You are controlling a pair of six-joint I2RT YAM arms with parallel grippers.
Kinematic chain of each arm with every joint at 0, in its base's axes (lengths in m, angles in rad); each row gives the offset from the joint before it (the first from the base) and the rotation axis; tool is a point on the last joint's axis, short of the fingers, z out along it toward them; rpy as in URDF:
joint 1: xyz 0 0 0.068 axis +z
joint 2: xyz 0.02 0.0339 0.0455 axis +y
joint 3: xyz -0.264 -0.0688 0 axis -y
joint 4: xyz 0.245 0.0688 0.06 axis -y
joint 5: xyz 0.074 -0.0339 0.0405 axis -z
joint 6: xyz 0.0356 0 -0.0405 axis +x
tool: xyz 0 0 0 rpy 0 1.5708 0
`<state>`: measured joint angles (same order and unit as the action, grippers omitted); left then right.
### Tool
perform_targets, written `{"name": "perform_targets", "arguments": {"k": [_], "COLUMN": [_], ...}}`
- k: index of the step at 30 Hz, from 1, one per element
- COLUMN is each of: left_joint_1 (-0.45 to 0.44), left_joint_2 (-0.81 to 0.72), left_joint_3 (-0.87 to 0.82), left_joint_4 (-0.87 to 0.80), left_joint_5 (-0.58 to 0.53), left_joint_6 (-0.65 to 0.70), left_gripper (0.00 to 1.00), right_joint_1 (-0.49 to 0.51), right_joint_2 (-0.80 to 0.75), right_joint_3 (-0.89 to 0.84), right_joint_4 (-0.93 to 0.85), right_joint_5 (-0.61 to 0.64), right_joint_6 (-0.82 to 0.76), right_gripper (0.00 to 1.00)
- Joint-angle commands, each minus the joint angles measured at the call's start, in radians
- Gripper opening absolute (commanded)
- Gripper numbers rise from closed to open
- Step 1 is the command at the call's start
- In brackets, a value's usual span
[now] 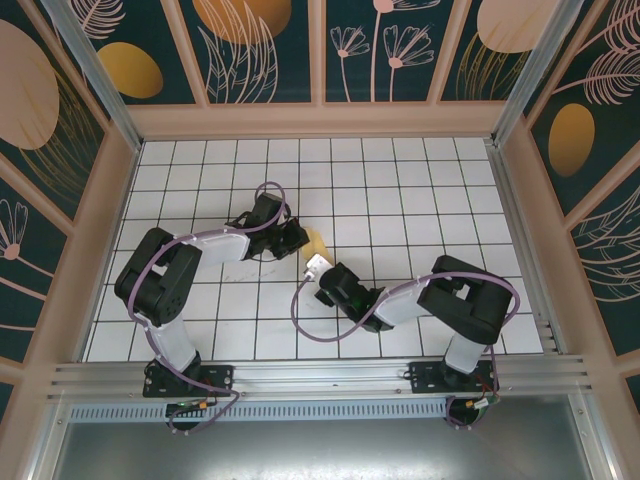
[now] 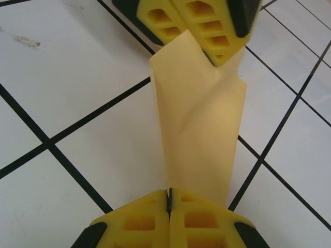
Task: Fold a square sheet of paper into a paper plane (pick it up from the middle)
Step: Fold the wing for the fifth time at the center of the table.
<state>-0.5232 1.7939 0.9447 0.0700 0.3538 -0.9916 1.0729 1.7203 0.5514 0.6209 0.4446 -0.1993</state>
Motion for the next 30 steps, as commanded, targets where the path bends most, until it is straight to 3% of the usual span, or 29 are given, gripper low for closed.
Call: {"name": "perform_targets", "arguments": {"k": [1, 4, 6, 11, 17, 26, 30], "left_joint_1": [0.009, 0.011, 0.012, 0.013, 0.012, 0.013, 0.012], "left_joint_2": [-0.042, -0.073, -0.140, -0.237, -0.298, -0.310, -0.324], "left_joint_3": [0.019, 0.004, -0.009, -0.035, -0.072, -0.112, -0.131], "left_joint_4": [-0.056, -0.078, -0.096, -0.142, -0.118, -0.054, -0.038], "left_joint_5": [-0.055, -0.121, -0.185, -0.313, -0.352, -0.284, -0.282], "left_joint_6": [0.020, 0.018, 0.017, 0.030, 0.031, 0.022, 0.016], "left_gripper": [0.15, 0.23, 0.41, 0.52, 0.52, 0.51, 0.51], "right_joint_1": [-0.022, -0.048, -0.070, -0.131, -0.167, -0.182, -0.215], "right_joint_2": [-0.035, -0.071, -0.094, -0.137, -0.144, -0.092, -0.092], "right_joint_3": [0.016, 0.004, -0.003, -0.022, -0.034, -0.006, -0.011], "right_joint_4": [-0.009, -0.008, -0.008, 0.001, 0.003, -0.021, -0.006], "right_joint_5": [-0.042, -0.117, -0.165, -0.289, -0.366, -0.425, -0.517], "right_joint_6": [0.076, 0.130, 0.175, 0.277, 0.335, 0.397, 0.463], "right_gripper": [0.00, 0.00, 0.00, 0.00, 0.00, 0.00, 0.00]}}
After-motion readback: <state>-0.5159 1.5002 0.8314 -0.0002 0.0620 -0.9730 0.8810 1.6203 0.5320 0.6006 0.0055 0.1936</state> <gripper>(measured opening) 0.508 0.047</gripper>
